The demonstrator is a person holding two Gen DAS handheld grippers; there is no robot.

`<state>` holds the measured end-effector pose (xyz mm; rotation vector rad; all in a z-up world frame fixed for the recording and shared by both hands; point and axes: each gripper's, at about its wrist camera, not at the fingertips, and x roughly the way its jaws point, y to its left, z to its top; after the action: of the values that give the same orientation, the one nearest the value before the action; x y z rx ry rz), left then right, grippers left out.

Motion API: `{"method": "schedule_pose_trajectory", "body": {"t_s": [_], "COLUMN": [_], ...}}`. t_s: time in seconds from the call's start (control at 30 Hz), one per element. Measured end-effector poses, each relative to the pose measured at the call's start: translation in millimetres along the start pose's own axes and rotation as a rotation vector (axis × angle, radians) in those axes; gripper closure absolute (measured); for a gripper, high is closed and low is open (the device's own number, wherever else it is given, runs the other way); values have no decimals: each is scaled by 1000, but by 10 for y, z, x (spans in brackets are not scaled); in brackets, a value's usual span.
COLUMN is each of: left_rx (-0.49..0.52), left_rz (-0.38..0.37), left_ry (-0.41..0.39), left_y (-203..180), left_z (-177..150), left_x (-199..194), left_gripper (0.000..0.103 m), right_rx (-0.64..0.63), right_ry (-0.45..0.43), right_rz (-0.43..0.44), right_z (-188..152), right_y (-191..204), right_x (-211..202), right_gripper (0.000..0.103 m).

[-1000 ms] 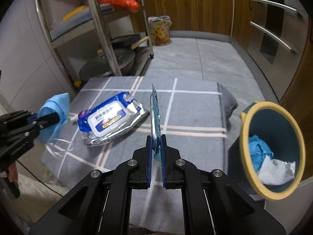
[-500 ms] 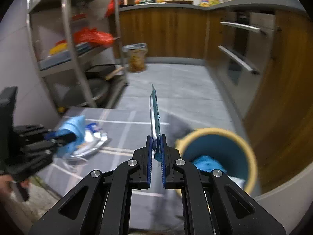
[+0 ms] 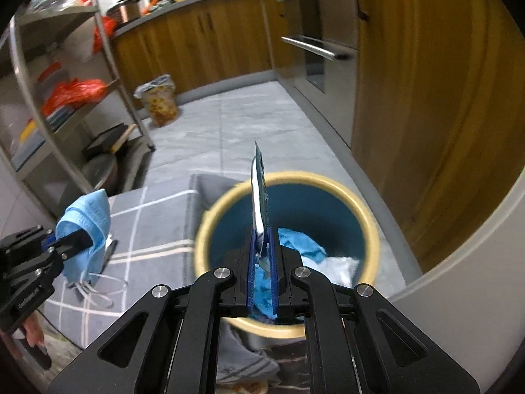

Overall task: Collect trash
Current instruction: 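Carry the mask and blister pack with both grippers over the teal bin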

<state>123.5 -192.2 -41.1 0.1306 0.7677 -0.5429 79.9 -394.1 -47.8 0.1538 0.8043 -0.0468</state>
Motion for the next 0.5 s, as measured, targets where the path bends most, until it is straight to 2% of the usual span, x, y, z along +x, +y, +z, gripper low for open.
{"method": "schedule_pose_trajectory", "body": {"t_s": [0.27,0.5], "left_rx": [33,83], "left_rz": [-45,-55], "left_ry": [25,62], "left_y": [-217,-419], "left_z": [90,124], "left_x": [385,794], "left_gripper": [93,92], "right_rx": [114,135], "right_ry": [60,106], "right_rz": [-10,-8], "right_z": [11,70], "right_y": [-383,-391], "right_x": [253,450], "right_gripper": [94,94]}}
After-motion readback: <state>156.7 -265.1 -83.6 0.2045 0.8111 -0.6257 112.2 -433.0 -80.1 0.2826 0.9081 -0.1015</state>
